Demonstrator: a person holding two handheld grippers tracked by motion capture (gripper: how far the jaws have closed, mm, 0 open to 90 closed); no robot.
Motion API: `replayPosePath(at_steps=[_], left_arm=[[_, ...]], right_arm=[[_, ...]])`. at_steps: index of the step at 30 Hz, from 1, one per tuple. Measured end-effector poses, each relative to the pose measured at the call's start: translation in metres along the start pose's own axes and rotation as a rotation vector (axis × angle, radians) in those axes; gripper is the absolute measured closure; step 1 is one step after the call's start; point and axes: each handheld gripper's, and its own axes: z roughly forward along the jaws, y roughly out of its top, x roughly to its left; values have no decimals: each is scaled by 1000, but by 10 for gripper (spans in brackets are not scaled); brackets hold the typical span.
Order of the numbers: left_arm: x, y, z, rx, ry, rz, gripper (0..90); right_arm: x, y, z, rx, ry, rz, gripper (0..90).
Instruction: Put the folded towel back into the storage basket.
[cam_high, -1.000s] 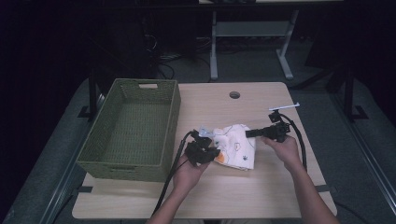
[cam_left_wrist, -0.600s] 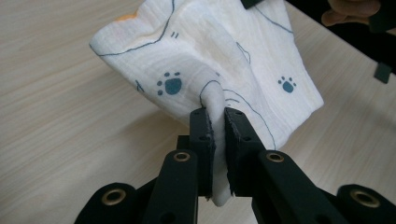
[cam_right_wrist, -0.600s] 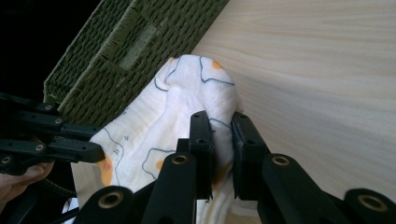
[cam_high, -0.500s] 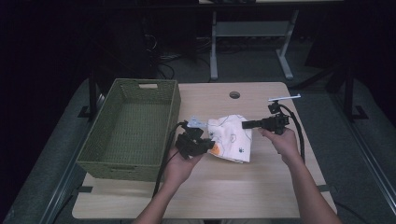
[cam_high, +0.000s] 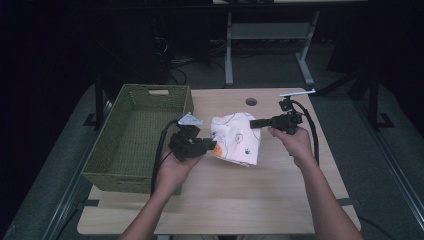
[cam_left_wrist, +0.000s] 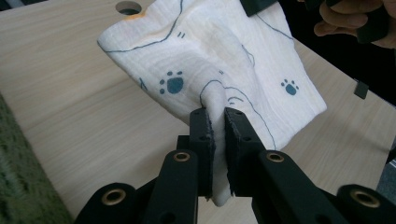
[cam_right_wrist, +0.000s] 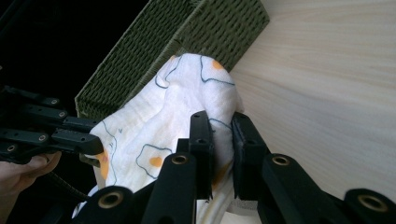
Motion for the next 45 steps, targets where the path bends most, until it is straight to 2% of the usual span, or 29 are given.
replayPosePath(at_steps=[9,15,31,45], left_arm=[[15,3,-20,-14,-6,-3,826],[27,3,-36,-24,4,-8,826],[50,2,-73,-30,37,-10,826],[63,-3,-93,-32,69,-17,826]], right_arm=[[23,19,9,-5,4,-21,801],[41,34,21,0,5,-42,801],[71,56,51,15,28,-77,801],[93,69,74,38,34,-105,800]])
